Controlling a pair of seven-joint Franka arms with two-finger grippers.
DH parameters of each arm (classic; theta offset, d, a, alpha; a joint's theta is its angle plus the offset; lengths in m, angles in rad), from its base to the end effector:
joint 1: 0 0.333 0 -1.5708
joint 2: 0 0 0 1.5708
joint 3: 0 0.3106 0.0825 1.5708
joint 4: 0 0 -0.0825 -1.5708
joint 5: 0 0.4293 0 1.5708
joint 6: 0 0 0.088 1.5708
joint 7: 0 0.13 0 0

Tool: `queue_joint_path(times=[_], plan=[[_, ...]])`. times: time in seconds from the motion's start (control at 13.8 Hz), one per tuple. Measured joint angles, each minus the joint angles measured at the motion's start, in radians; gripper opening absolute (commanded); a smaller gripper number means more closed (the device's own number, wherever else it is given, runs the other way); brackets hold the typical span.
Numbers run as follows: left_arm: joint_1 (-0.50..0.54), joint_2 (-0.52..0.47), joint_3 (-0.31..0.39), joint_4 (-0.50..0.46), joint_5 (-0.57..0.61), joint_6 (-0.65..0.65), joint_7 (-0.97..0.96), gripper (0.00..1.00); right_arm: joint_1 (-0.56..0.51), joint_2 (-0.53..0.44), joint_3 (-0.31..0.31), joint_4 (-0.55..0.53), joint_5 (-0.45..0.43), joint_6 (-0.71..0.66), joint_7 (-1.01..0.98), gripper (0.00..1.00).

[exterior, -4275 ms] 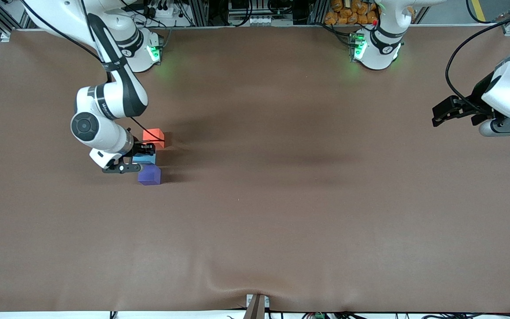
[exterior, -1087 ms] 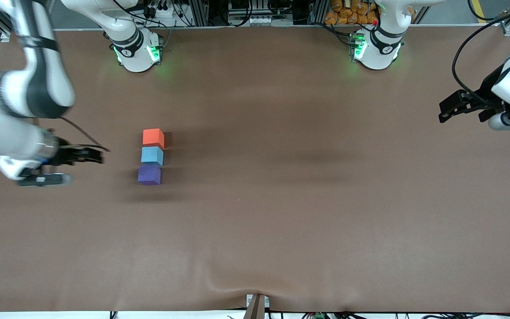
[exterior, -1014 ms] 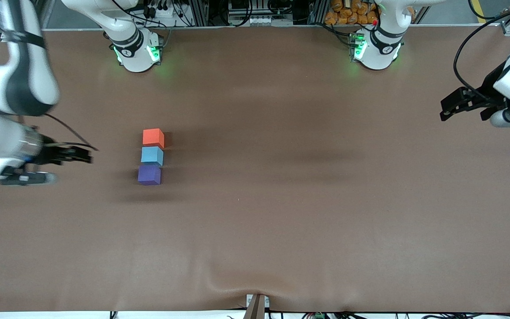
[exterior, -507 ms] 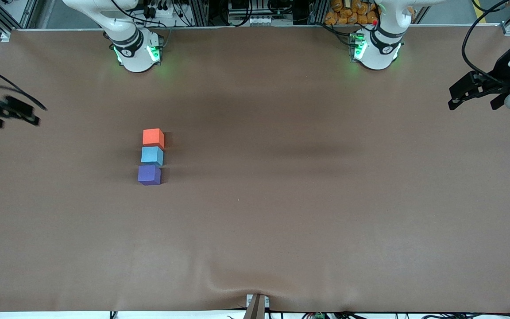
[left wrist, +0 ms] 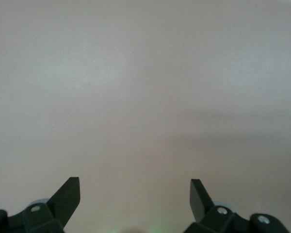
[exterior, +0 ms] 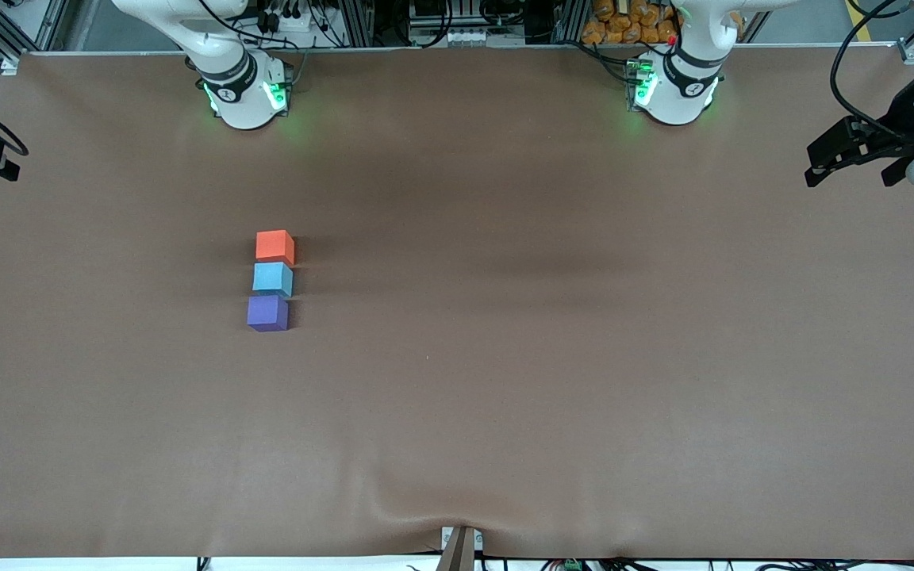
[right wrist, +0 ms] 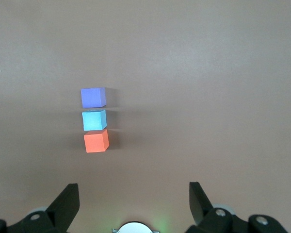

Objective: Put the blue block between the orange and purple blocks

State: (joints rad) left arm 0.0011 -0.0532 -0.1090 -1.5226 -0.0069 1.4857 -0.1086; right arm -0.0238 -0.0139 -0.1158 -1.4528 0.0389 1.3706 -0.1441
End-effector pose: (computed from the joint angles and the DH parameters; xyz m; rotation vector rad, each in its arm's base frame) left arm 0.5712 -0.0645 0.6443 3.1387 0.0003 0.0248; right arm 0.5670 -0.0745 0.6473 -3.0908 -0.0170 0.0959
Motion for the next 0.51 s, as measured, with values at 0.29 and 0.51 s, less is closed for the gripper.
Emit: queue_joint_path(times=[0.29,0.51], plan=[[0.000,0.000,0.000,0.002,0.000,-0.004,0.000,1.00,0.000,0.000,-0.004,0.001,-0.001,-0.014,0.000,1.00],[0.000,0.000,0.002,0.002,0.000,-0.005,0.000,1.00,0.000,0.000,-0.005,0.001,-0.001,-0.024,0.000,1.00]])
